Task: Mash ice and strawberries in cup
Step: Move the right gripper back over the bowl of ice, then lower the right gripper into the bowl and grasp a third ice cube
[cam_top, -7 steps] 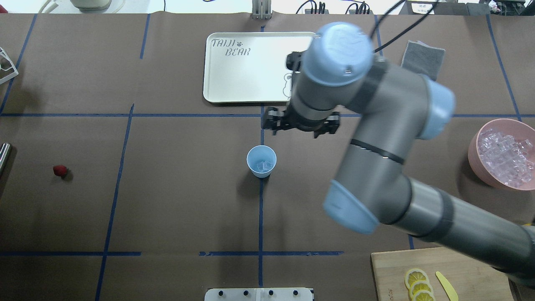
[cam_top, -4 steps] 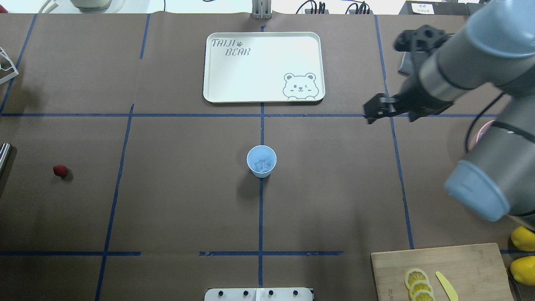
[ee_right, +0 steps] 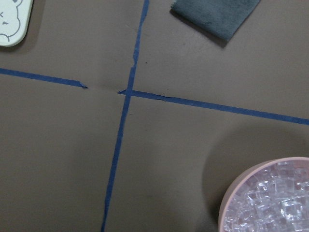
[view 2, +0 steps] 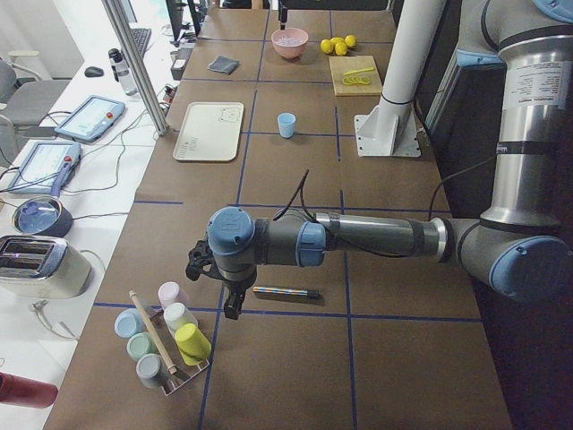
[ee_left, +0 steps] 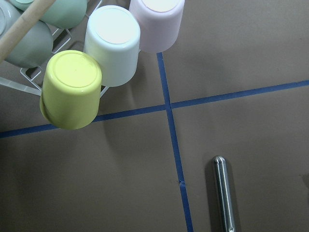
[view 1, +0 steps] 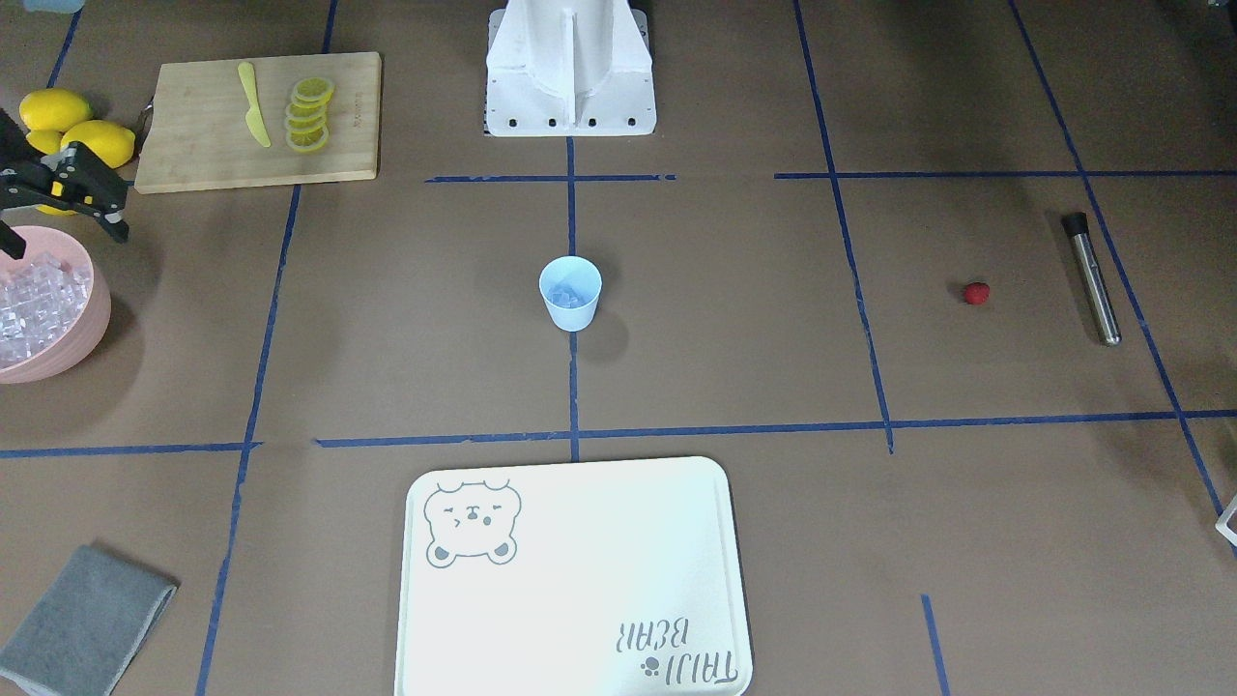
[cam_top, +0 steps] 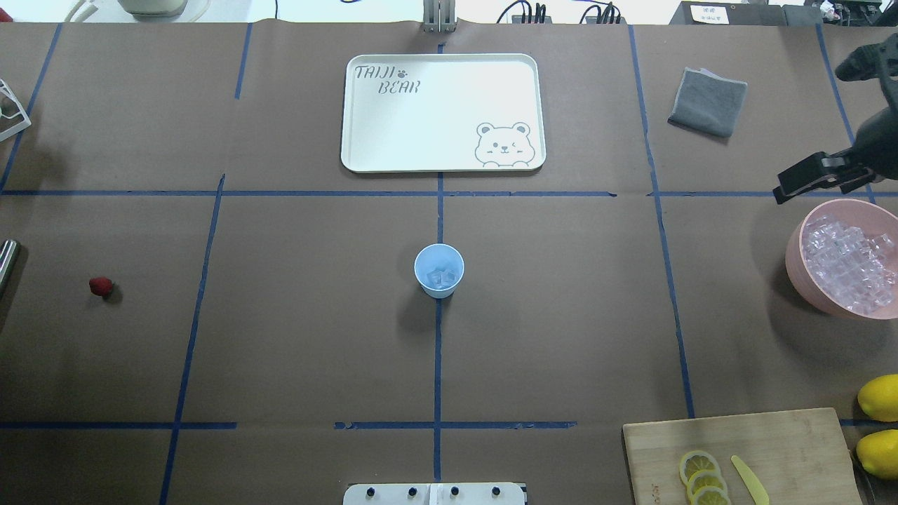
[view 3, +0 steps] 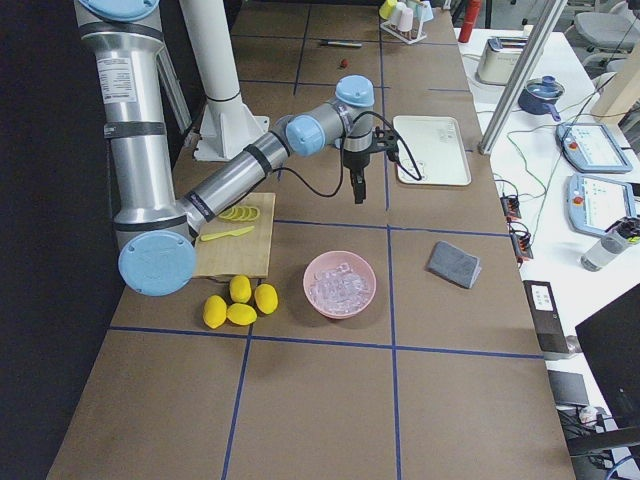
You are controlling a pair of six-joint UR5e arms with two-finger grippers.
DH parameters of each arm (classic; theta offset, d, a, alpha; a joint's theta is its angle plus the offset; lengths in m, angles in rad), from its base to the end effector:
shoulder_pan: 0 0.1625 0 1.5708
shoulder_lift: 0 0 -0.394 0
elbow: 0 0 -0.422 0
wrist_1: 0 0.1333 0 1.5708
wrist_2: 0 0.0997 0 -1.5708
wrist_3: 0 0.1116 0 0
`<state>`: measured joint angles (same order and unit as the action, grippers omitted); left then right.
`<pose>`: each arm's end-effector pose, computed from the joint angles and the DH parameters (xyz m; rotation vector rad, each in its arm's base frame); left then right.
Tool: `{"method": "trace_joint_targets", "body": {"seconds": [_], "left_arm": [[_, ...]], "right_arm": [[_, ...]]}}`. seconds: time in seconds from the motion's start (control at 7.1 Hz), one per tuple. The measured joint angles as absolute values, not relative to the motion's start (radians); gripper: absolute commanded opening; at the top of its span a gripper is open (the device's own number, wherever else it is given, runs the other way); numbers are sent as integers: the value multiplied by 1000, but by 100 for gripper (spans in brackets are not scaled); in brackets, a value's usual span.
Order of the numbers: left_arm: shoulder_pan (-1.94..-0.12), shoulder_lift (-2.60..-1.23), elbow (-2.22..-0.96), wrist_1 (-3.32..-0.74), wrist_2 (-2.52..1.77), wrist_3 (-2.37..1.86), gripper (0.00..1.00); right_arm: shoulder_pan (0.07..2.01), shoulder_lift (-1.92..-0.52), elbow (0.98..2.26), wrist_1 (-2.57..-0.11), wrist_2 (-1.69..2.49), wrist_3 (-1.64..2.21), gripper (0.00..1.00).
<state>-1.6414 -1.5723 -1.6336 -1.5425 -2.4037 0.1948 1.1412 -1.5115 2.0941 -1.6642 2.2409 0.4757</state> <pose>-0.0876 -0.5192 0.6008 0.1439 0.8216 0.1319 -0.1521 -0.4856 0.3540 0.1360 -0.7957 -0.1203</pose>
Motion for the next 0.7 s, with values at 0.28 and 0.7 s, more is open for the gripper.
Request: {"method": "trace_joint_targets", "body": {"seconds": [0.28, 0.7], "left_arm": [[-1641, -1573, -1634, -1543, -2404, 195, 100], [-1641, -1576, -1635, -1543, -2404, 195, 100]], "right_arm": [[1205, -1587, 1987, -1521, 2296, 421, 99], [1216, -1639, 1798, -1332, 2305, 418, 99]]}}
